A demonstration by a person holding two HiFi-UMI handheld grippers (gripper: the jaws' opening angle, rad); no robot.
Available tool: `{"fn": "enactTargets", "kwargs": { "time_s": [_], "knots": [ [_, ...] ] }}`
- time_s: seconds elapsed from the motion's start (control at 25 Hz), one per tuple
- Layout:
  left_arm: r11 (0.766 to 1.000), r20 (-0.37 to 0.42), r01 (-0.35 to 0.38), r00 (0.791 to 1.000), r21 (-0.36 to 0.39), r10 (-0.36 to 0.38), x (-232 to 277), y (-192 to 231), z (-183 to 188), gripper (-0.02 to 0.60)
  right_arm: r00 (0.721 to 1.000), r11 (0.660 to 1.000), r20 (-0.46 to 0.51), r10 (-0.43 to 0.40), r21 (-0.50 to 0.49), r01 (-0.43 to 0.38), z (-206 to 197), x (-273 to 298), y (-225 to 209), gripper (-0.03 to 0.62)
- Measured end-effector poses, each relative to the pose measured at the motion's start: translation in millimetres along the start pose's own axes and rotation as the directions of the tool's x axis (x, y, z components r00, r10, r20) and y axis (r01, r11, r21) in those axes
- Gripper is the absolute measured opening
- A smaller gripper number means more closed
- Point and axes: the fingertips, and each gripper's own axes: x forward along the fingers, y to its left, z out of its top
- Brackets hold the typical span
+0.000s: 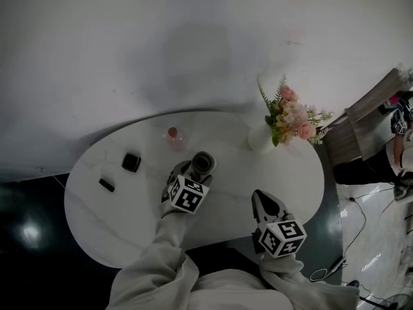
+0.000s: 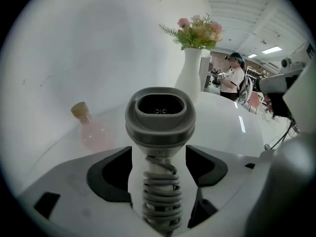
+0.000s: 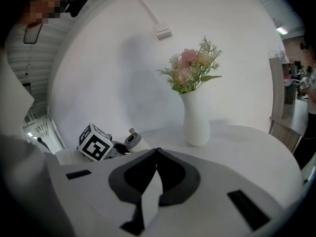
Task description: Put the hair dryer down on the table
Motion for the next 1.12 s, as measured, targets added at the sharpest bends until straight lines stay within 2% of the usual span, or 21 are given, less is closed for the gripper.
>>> {"fn": "enactTargets", "kwargs": {
  "time_s": [0.2,0.44,0.76,1.12],
  "knots": [
    [0.999,0.012,-0.037,0.999,-0.007,0.037,-23,0,-9,0.314,1.0,1.0,0.017,0.015,-0.005,-0.015,-1,-11,7,0.049],
    [0.996,0.045,-0.058,0.997,-0.062,0.061,-56,-8,-29,0.314,0.998,0.999,0.042,0.045,-0.023,-0.044,-3,-24,21,0.049],
    [0.986,0.106,-0.023,0.993,-0.164,0.041,-100,-32,-51,0.314,0.995,0.995,0.063,0.084,-0.054,-0.081,-8,-50,43,0.049],
    [0.958,0.197,0.008,0.979,-0.285,0.051,-147,-54,-77,0.314,0.989,0.99,0.088,0.118,-0.094,-0.11,-10,-70,64,0.049]
  ]
}}
